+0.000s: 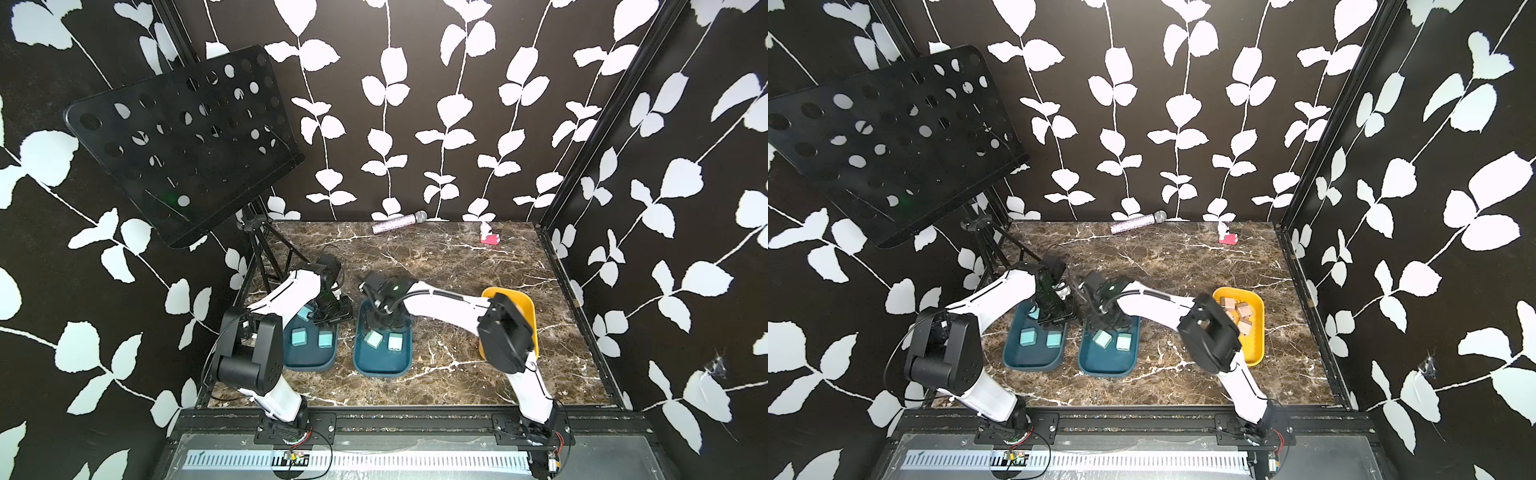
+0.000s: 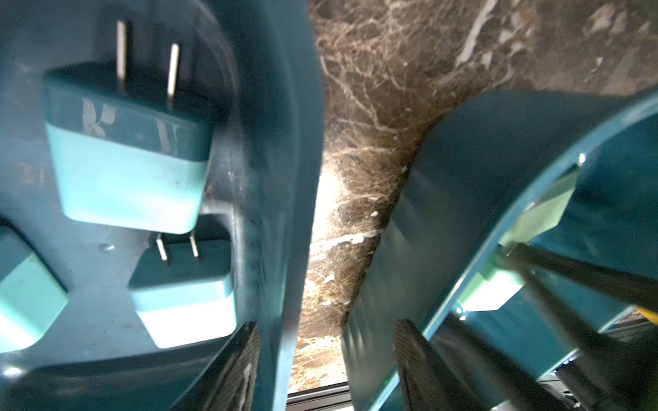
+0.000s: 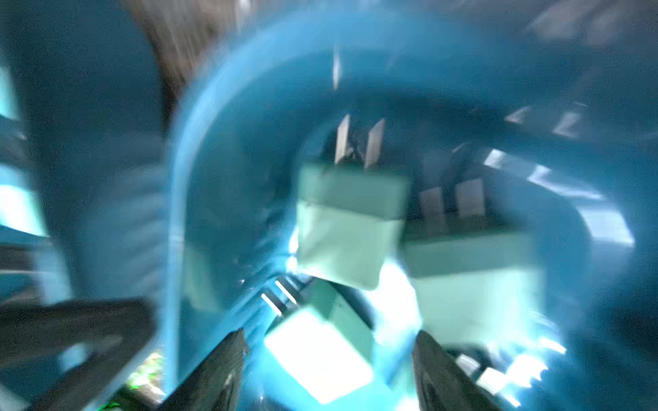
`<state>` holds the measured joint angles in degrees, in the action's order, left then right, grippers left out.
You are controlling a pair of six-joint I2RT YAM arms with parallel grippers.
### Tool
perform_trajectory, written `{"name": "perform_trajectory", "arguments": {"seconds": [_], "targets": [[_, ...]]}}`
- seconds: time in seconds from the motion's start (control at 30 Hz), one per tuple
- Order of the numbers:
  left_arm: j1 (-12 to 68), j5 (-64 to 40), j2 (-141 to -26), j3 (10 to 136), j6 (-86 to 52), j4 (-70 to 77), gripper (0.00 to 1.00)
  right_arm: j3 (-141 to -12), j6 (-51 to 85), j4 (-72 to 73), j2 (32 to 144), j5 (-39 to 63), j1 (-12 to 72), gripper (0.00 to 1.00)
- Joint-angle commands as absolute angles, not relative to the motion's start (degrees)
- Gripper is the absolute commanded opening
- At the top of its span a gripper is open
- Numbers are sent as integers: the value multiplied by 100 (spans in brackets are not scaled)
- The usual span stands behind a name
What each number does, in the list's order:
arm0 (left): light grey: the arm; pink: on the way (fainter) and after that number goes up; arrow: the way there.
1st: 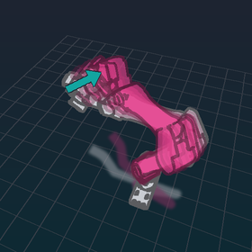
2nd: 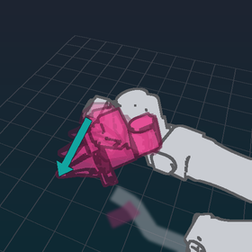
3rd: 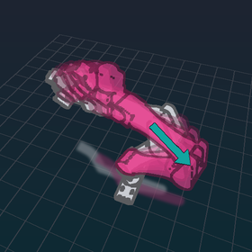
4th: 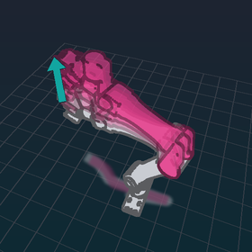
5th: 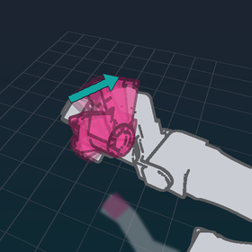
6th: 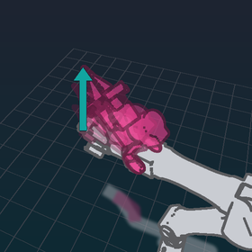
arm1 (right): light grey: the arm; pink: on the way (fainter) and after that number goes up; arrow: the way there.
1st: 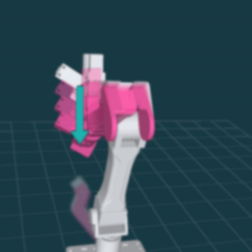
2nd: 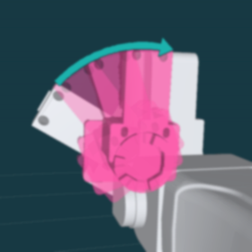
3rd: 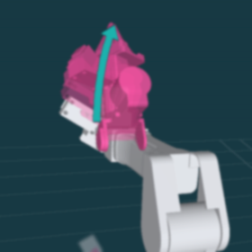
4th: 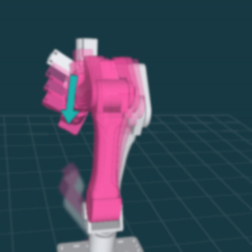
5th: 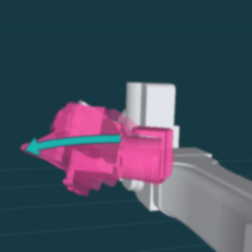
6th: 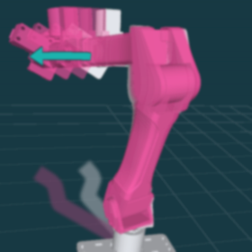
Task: Place the plugs by color into the storage box
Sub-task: Place the plug in the storage box, then move the storage box to the center of the board.
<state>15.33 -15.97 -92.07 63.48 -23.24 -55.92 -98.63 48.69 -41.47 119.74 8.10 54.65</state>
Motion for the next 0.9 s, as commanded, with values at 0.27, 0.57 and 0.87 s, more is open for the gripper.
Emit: {"name": "perform_trajectory", "arguments": {"seconds": [0.27,0.57,0.87], "targets": [[1512,-1663,-9138,6162,-2001,-5546,86,-7943,5038,-4392,9358,203,3652,74],[1516,-1863,-9169,6049,-1855,-5353,87,-5881,5122,-4018,7899,411,2194,75],[1520,-1905,-9018,6060,-1845,-5331,87,-4960,5225,-2988,8056,1027,1829,74]]}}
